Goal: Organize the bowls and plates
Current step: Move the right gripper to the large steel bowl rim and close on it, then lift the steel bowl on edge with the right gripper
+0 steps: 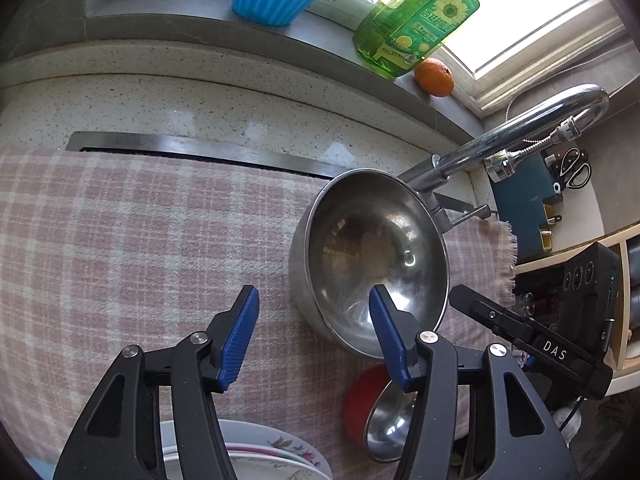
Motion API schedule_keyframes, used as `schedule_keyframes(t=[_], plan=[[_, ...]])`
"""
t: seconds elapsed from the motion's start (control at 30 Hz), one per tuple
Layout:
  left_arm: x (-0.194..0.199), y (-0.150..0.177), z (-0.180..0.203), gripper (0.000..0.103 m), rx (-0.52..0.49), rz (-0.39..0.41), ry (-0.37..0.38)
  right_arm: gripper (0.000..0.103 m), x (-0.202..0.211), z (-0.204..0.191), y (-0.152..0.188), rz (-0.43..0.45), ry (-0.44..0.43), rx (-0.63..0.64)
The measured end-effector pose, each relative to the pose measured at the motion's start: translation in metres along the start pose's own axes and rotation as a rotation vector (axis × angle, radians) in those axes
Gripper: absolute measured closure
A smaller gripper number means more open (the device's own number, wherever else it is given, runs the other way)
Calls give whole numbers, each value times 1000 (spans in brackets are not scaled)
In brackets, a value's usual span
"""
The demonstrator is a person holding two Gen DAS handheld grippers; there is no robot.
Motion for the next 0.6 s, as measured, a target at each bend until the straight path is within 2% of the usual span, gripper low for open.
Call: schedule_keyframes(t=[0.03, 0.13, 0.23, 0.3, 0.37, 0.6], plan=[[-2, 0, 0, 57, -3, -6, 0, 45, -2, 0, 0, -5, -1, 0], [-8, 1, 3, 69, -17, -23, 10, 56, -10, 0, 1, -22, 5, 2], [-13, 1, 2, 73, -23, -35, -2, 66, -17, 2, 2, -44, 5, -2], [-17, 2, 1, 78, -29, -45, -8, 76, -21, 2, 4, -56, 6, 1], [-20, 3, 1, 83, -35, -53, -11, 81, -24, 1, 6, -64, 5, 11], [-24, 5, -1, 86, -47, -64, -20, 84, -25, -4, 5, -48, 43, 35]])
Point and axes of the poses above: each gripper's, at about its wrist camera, not at the fingertips, and x roughly against the way its jaws point, z to its right, y to its underside, the point moved 10 cm from there along -x, roughly the way its jaws point, and after that the axes turned 2 degrees about -x, right-handed, at the moved point
